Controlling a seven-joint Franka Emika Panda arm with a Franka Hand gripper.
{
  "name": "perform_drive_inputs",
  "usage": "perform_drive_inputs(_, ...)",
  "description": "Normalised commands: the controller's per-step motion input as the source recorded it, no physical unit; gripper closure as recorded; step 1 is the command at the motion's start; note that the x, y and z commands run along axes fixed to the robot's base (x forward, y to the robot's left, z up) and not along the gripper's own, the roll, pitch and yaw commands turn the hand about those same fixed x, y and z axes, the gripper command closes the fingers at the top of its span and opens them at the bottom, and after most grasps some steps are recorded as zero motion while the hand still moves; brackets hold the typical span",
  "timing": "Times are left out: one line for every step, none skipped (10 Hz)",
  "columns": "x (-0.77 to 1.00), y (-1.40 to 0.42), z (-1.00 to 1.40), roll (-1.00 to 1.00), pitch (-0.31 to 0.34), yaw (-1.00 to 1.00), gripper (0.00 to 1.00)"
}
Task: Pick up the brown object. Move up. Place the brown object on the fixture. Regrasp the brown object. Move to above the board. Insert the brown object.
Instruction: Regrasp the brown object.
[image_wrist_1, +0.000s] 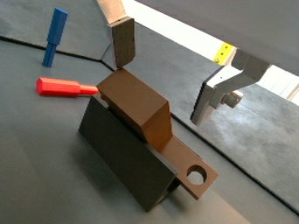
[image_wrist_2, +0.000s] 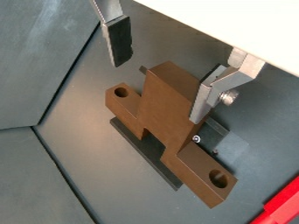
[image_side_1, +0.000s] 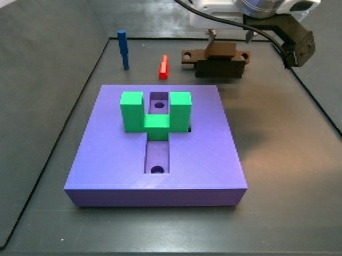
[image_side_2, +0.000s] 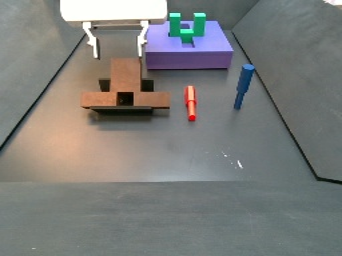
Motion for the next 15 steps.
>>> perform_drive_inputs(-0.03, -0.12, 0.0, 0.0, 0.0, 0.0, 0.0)
perform_drive_inputs(0.0, -0.19, 0.0, 0.04, 0.0, 0.0, 0.0)
perform_drive_inputs(-0.12, 0.0, -0.09, 0.0, -0.046, -0.1, 0.0)
perform_drive_inputs(-0.19, 0.0, -0.14, 0.0, -0.117, -0.13, 0.0)
perform_drive_inputs(-0.2, 0.01, -0.21, 0.0, -0.166, -0.14, 0.0)
perform_drive_inputs(-0.17, 0.0, -0.19, 0.0, -0.169, -0.11, 0.0)
perform_drive_inputs(-0.11, 0.0, -0.16, 0.0, -0.143, -0.08, 0.0)
perform_drive_inputs(0.15, 0.05, -0.17, 0.0, 0.0, 0.0, 0.0)
perform_drive_inputs(0.19, 0.23, -0.11, 0.0, 0.083, 0.0, 0.0)
perform_drive_inputs(0.05, 0.24, -0.14, 0.0, 0.0, 0.0, 0.0)
perform_drive_inputs(0.0, 0.16, -0.24, 0.08, 0.0, 0.0, 0.0)
perform_drive_inputs(0.0, 0.04, -0.3, 0.2, -0.026, 0.0, 0.0)
perform_drive_inputs(0.0, 0.0, -0.26, 0.34, 0.0, 0.0, 0.0)
perform_drive_inputs(0.07, 0.0, -0.06, 0.47, 0.103, 0.0, 0.0)
perform_drive_inputs(0.11, 0.0, -0.01, 0.64, 0.18, 0.02, 0.0)
